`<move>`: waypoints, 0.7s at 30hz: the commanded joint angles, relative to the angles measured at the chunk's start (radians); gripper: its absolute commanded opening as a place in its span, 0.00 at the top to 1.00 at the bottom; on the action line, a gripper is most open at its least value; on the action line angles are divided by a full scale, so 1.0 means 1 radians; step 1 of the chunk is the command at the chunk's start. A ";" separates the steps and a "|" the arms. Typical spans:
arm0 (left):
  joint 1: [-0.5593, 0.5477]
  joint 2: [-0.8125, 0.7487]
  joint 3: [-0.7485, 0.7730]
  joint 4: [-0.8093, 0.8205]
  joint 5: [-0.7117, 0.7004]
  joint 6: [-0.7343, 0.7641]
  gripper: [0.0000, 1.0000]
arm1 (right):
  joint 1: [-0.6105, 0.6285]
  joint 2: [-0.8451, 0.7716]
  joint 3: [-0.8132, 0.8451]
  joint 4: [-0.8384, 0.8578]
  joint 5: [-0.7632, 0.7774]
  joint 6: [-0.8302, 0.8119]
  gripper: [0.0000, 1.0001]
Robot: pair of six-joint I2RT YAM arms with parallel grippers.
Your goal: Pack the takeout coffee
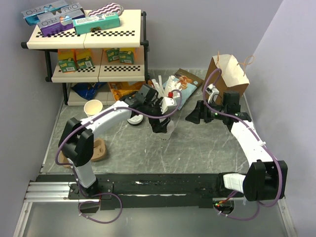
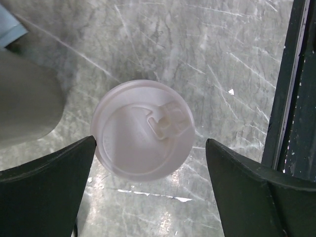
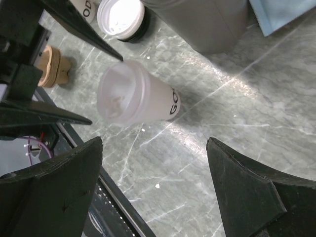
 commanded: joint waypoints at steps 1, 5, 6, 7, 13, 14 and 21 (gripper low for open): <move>-0.028 0.024 0.043 0.007 -0.015 0.026 0.01 | -0.025 -0.042 -0.020 0.011 -0.013 0.007 0.08; -0.045 0.032 0.038 0.028 -0.046 0.010 0.01 | -0.036 -0.051 -0.038 0.014 -0.019 0.015 0.08; -0.048 0.035 0.040 0.036 -0.054 0.009 0.00 | -0.036 -0.054 -0.041 0.016 -0.019 0.015 0.08; -0.051 0.036 0.040 0.039 -0.060 0.007 0.01 | -0.036 -0.057 -0.047 0.017 -0.021 0.017 0.08; -0.053 0.038 0.050 0.043 -0.083 -0.003 0.04 | -0.036 -0.067 -0.061 0.014 -0.024 0.015 0.08; -0.053 0.036 0.047 0.042 -0.088 0.000 0.05 | -0.036 -0.065 -0.062 0.011 -0.021 0.015 0.08; -0.053 0.001 0.003 0.034 -0.105 0.017 0.09 | -0.060 -0.064 -0.070 0.019 -0.025 0.017 0.08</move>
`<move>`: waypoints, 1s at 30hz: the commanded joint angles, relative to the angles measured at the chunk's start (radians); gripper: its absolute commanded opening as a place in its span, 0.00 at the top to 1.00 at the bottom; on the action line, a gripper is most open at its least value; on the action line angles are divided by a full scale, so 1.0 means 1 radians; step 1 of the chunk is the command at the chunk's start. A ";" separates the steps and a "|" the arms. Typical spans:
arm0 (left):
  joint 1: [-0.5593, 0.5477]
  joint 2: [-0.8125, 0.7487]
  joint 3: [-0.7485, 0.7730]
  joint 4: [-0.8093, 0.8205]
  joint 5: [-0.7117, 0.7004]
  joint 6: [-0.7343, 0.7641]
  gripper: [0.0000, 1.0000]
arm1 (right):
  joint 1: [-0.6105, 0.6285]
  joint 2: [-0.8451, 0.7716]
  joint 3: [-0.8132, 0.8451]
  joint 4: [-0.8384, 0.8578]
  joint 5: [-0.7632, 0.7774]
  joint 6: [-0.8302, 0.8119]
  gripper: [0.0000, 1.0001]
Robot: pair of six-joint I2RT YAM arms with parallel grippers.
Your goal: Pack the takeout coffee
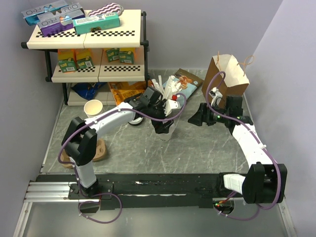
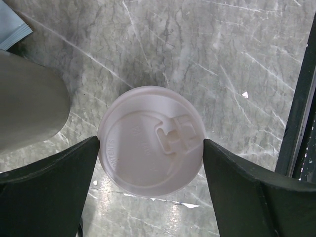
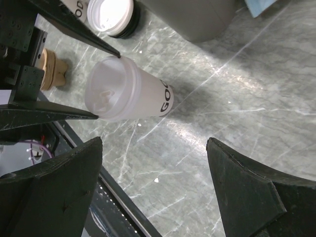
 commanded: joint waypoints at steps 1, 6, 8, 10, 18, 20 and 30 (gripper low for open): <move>-0.005 -0.036 -0.007 0.011 -0.014 0.016 0.09 | -0.017 -0.030 -0.013 0.024 -0.021 0.002 0.08; -0.007 -0.050 -0.029 0.023 -0.006 -0.001 0.07 | -0.017 -0.022 -0.025 0.053 -0.030 0.010 0.08; -0.005 -0.058 -0.017 0.022 0.017 -0.016 0.03 | -0.016 -0.017 -0.034 0.067 -0.038 0.019 0.08; -0.002 -0.081 -0.001 0.014 0.046 -0.035 0.01 | -0.007 -0.008 -0.036 0.088 -0.050 0.031 0.08; 0.093 -0.193 -0.079 0.108 0.178 -0.283 0.01 | 0.079 0.078 -0.002 0.127 -0.087 0.016 0.07; 0.150 -0.202 -0.151 0.178 0.213 -0.442 0.01 | 0.111 0.111 0.016 0.136 -0.102 0.028 0.06; 0.223 -0.158 -0.274 0.341 0.296 -0.644 0.01 | 0.185 0.288 0.107 0.131 -0.127 0.065 0.07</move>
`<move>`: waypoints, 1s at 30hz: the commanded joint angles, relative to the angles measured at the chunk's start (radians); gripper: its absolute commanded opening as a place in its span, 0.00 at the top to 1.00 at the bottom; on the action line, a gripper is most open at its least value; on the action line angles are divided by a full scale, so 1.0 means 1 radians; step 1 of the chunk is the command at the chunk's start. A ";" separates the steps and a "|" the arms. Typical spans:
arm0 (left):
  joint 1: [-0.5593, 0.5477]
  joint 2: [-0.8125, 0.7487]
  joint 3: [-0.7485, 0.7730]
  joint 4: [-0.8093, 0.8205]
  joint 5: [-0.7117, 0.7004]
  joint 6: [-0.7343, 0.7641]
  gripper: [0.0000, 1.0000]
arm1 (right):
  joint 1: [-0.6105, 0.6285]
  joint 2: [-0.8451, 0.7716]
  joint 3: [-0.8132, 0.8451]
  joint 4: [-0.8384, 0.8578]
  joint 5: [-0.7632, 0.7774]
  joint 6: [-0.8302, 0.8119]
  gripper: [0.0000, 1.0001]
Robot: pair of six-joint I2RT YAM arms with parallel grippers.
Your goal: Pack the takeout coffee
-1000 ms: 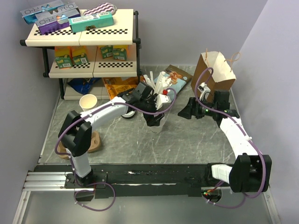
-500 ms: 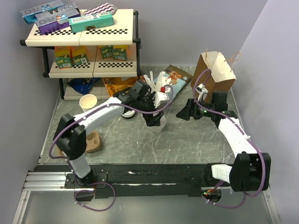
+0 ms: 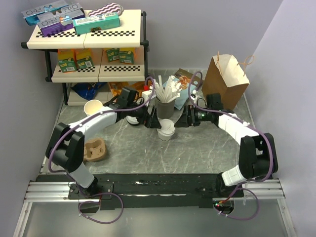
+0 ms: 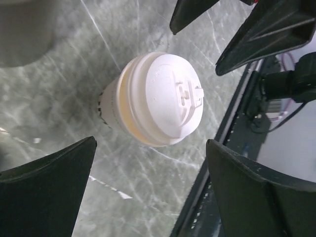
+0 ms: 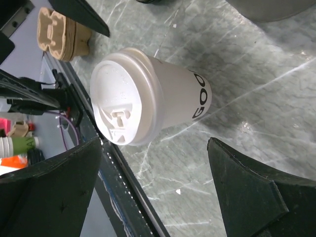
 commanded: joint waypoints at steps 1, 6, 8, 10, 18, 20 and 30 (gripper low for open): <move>0.009 0.022 0.001 0.111 0.084 -0.115 0.01 | 0.025 0.020 0.070 0.019 -0.033 0.008 0.07; 0.039 0.059 -0.034 0.213 0.127 -0.244 0.01 | 0.057 0.065 0.102 -0.001 -0.023 0.022 0.11; 0.051 0.073 -0.040 0.223 0.132 -0.276 0.01 | 0.076 0.078 0.113 -0.013 -0.012 0.034 0.12; 0.074 0.082 -0.045 0.241 0.153 -0.322 0.01 | 0.088 0.089 0.134 -0.037 0.008 0.039 0.13; 0.121 0.125 -0.091 0.357 0.249 -0.449 0.02 | 0.108 0.132 0.200 -0.107 0.033 0.011 0.15; 0.121 0.130 -0.109 0.417 0.276 -0.495 0.02 | 0.117 0.143 0.212 -0.113 0.042 0.008 0.15; 0.121 0.157 -0.164 0.529 0.336 -0.565 0.05 | 0.171 0.197 0.252 -0.143 0.121 -0.009 0.15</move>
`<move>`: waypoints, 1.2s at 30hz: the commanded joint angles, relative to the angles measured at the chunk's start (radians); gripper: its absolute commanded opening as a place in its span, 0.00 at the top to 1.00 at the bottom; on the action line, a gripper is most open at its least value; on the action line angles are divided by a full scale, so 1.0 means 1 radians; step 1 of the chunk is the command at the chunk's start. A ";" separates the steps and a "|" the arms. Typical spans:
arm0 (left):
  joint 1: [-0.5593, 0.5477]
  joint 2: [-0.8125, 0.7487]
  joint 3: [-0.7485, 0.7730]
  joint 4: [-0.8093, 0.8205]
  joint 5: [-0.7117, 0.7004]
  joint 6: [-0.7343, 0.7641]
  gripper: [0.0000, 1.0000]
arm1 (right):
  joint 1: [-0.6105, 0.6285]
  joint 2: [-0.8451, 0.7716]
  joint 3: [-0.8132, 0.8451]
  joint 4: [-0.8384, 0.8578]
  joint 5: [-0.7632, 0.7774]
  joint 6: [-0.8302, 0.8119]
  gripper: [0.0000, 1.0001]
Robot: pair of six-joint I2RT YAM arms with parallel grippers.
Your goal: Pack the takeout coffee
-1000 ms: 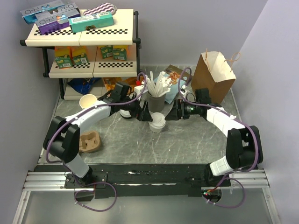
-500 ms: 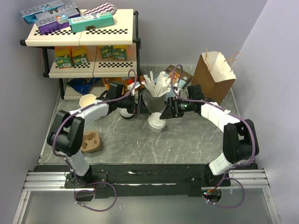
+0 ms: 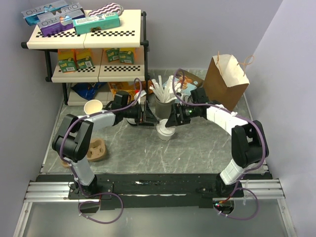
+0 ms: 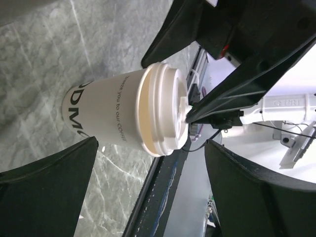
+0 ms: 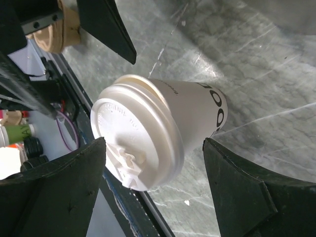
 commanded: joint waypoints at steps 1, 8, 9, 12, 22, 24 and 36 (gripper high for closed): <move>-0.002 0.019 0.004 0.084 0.064 -0.040 0.05 | 0.017 0.023 0.053 -0.019 0.031 -0.011 0.15; -0.004 0.037 -0.020 0.154 0.089 -0.096 0.07 | 0.023 0.032 0.061 -0.002 0.042 0.011 0.15; -0.002 0.037 -0.023 0.171 0.090 -0.100 0.07 | 0.025 0.033 0.061 0.001 0.043 0.015 0.15; -0.004 0.037 -0.033 0.196 0.105 -0.122 0.08 | 0.026 0.036 0.058 0.006 0.060 0.034 0.15; -0.024 0.025 -0.057 0.220 0.116 -0.129 0.08 | 0.036 0.033 0.045 0.033 0.088 0.103 0.15; -0.036 0.022 -0.059 0.222 0.116 -0.126 0.09 | 0.039 0.035 0.042 0.041 0.091 0.111 0.15; -0.059 0.006 -0.066 0.216 0.118 -0.119 0.09 | 0.036 0.023 0.006 0.040 0.089 0.124 0.15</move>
